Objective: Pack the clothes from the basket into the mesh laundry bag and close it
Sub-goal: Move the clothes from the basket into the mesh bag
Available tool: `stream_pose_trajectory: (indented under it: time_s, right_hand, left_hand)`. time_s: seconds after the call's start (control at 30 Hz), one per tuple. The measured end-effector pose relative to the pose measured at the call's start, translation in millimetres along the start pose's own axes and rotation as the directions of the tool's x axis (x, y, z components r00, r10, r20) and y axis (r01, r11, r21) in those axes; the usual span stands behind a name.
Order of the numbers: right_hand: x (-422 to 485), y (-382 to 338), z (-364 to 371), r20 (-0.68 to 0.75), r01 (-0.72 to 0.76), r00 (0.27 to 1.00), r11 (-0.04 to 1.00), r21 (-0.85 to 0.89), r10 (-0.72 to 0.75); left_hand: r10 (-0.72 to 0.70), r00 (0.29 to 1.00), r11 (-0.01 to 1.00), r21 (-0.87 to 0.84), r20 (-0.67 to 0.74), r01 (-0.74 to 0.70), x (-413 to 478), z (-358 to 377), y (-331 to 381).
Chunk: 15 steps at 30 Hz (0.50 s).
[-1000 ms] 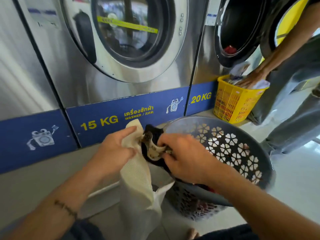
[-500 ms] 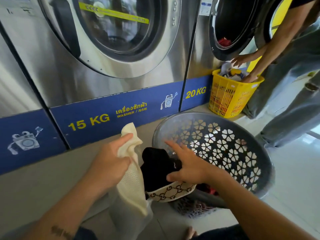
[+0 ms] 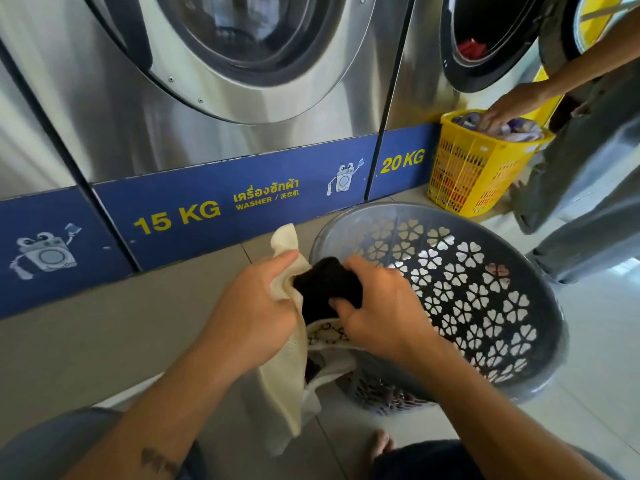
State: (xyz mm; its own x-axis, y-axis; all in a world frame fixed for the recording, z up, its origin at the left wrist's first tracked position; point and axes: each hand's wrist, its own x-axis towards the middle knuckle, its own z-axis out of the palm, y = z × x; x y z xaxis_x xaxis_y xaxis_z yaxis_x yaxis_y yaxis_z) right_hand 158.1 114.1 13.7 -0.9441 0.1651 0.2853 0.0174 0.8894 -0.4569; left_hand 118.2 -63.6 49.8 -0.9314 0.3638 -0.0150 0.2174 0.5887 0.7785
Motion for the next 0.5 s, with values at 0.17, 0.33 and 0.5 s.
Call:
stream_pose_trajectory:
  time_s: [0.17, 0.33, 0.5]
  right_hand:
    - [-13.0, -27.6, 21.0, 0.183, 0.271, 0.953, 0.951, -0.151, -0.243]
    - [-13.3, -10.1, 1.8, 0.277, 0.197, 0.93, 0.963, 0.186, -0.243]
    - [-4.7, 29.4, -7.0, 0.405, -0.195, 0.91, 0.954, 0.229, 0.089]
  left_hand:
    - [-0.029, 0.998, 0.989, -0.147, -0.052, 0.021, -0.2, -9.3, -3.2]
    - [-0.06, 0.997, 0.98, -0.194, -0.056, 0.048, -5.6, -17.0, -9.0]
    - [-0.08, 0.996, 0.983, -0.169, -0.042, 0.072, -7.0, -16.8, -12.1]
